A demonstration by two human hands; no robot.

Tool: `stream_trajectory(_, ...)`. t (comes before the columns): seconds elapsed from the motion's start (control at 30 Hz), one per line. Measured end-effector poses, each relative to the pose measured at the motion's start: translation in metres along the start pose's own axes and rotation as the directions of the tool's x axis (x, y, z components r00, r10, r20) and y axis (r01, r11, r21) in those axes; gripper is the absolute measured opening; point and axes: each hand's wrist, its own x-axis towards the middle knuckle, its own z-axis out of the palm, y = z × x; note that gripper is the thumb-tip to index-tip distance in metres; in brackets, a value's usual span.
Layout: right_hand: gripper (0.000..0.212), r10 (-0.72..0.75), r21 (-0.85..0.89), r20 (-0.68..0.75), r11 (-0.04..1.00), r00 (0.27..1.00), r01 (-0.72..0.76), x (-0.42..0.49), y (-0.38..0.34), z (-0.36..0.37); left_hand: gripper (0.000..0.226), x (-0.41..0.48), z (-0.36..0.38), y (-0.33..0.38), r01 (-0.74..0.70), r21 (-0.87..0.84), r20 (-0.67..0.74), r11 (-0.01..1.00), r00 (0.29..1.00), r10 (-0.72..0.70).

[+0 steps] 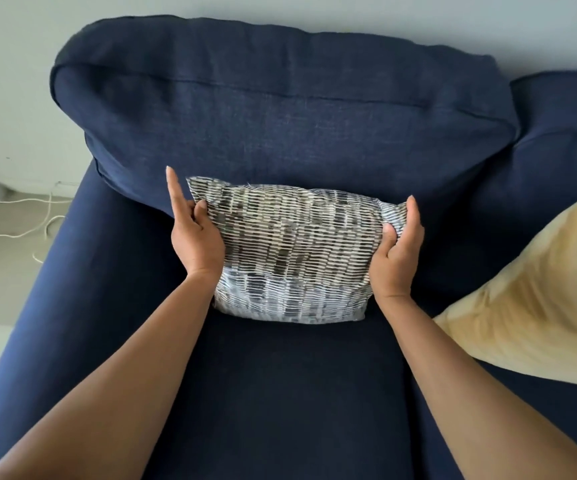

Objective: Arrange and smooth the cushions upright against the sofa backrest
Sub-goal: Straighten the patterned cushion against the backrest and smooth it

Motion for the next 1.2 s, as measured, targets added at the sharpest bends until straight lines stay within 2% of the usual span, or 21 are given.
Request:
stream_trajectory(0.1,0.052,0.012,-0.038,0.007,0.999,1.000,-0.012,0.000,0.002,-0.002,0.069,-0.003,0.000,0.002,0.012,0.020,0.026,1.000,1.000,-0.012)
stream_trajectory(0.17,0.055,0.004,-0.141,-0.042,0.990,0.999,-0.009,0.003,0.002,-0.002,0.069,-0.004,-0.001,0.009,-0.012,-0.007,-0.033,1.000,0.999,0.012)
stream_trajectory(0.2,0.056,-0.007,-0.210,-0.074,0.978,0.997,-0.009,0.003,0.001,-0.002,0.069,-0.006,-0.001,0.012,-0.043,0.011,-0.075,0.999,0.996,0.044)
stream_trajectory(0.27,0.057,-0.066,-0.303,-0.105,0.952,0.992,0.031,0.001,-0.006,0.000,0.067,-0.016,0.001,0.015,-0.153,0.166,-0.120,0.974,0.977,0.174)
stream_trajectory(0.33,0.057,-0.216,-0.354,-0.032,0.916,0.976,0.191,-0.007,-0.015,0.008,0.061,-0.035,0.009,0.014,-0.374,0.320,0.000,0.871,0.919,0.394)
stream_trajectory(0.4,0.059,-0.370,-0.366,0.160,0.839,0.915,0.403,-0.020,-0.022,0.024,0.058,-0.054,0.023,0.009,-0.606,0.334,0.243,0.722,0.795,0.556)
stream_trajectory(0.47,0.061,-0.446,-0.368,0.400,0.722,0.801,0.586,-0.032,-0.022,0.041,0.058,-0.062,0.035,-0.001,-0.712,0.334,0.453,0.618,0.696,0.557)
stream_trajectory(0.53,0.062,-0.434,-0.387,0.548,0.627,0.715,0.676,-0.030,-0.009,0.048,0.061,-0.049,0.039,-0.014,-0.680,0.424,0.534,0.598,0.721,0.442)
stream_trajectory(0.57,0.062,-0.398,-0.417,0.567,0.617,0.721,0.668,-0.022,0.000,0.046,0.062,-0.037,0.037,-0.021,-0.629,0.499,0.528,0.597,0.766,0.367)
stream_trajectory(0.63,0.060,-0.284,-0.524,0.484,0.663,0.828,0.534,-0.001,0.018,0.039,0.063,-0.010,0.029,-0.032,-0.492,0.627,0.446,0.604,0.862,0.240)
stream_trajectory(0.7,0.062,-0.162,-0.609,0.294,0.728,0.942,0.315,0.017,0.024,0.026,0.065,0.007,0.018,-0.034,-0.408,0.645,0.361,0.646,0.908,0.213)
stream_trajectory(0.73,0.063,-0.141,-0.613,0.218,0.750,0.966,0.248,0.020,0.022,0.024,0.065,0.008,0.015,-0.031,-0.414,0.619,0.335,0.667,0.908,0.253)
stream_trajectory(0.77,0.063,-0.166,-0.597,0.188,0.763,0.968,0.247,0.019,0.016,0.024,0.065,0.005,0.015,-0.026,-0.457,0.579,0.326,0.676,0.889,0.322)
stream_trajectory(0.8,0.063,-0.233,-0.567,0.212,0.762,0.949,0.314,0.013,0.009,0.027,0.064,-0.002,0.018,-0.019,-0.529,0.532,0.337,0.661,0.849,0.408)
stream_trajectory(0.87,0.063,-0.395,-0.467,0.373,0.702,0.840,0.537,-0.007,-0.007,0.042,0.062,-0.024,0.030,-0.006,-0.689,0.426,0.405,0.587,0.725,0.557)
stream_trajectory(0.93,0.063,-0.454,-0.394,0.531,0.615,0.716,0.683,-0.024,-0.011,0.053,0.062,-0.041,0.042,-0.002,-0.767,0.362,0.498,0.530,0.640,0.585)
stream_trajectory(0.97,0.063,-0.442,-0.400,0.563,0.593,0.698,0.698,-0.025,-0.008,0.056,0.062,-0.043,0.046,-0.006,-0.770,0.372,0.537,0.519,0.634,0.556)
stream_trajectory(1.0,0.062,-0.410,-0.427,0.566,0.596,0.715,0.680,-0.020,-0.002,0.055,0.062,-0.039,0.046,-0.012,-0.755,0.406,0.566,0.516,0.650,0.507)
stream_trajectory(1.1,0.062,-0.273,-0.547,0.485,0.646,0.831,0.532,0.009,0.015,0.041,0.063,-0.013,0.033,-0.037,-0.675,0.559,0.590,0.482,0.732,0.341)
stream_trajectory(1.17,0.063,-0.197,-0.615,0.410,0.661,0.890,0.430,0.024,0.024,0.028,0.063,0.002,0.021,-0.044,-0.630,0.617,0.561,0.472,0.772,0.298)
stream_trajectory(1.2,0.063,-0.179,-0.634,0.379,0.665,0.908,0.395,0.027,0.025,0.023,0.063,0.005,0.017,-0.041,-0.606,0.617,0.535,0.502,0.791,0.298)
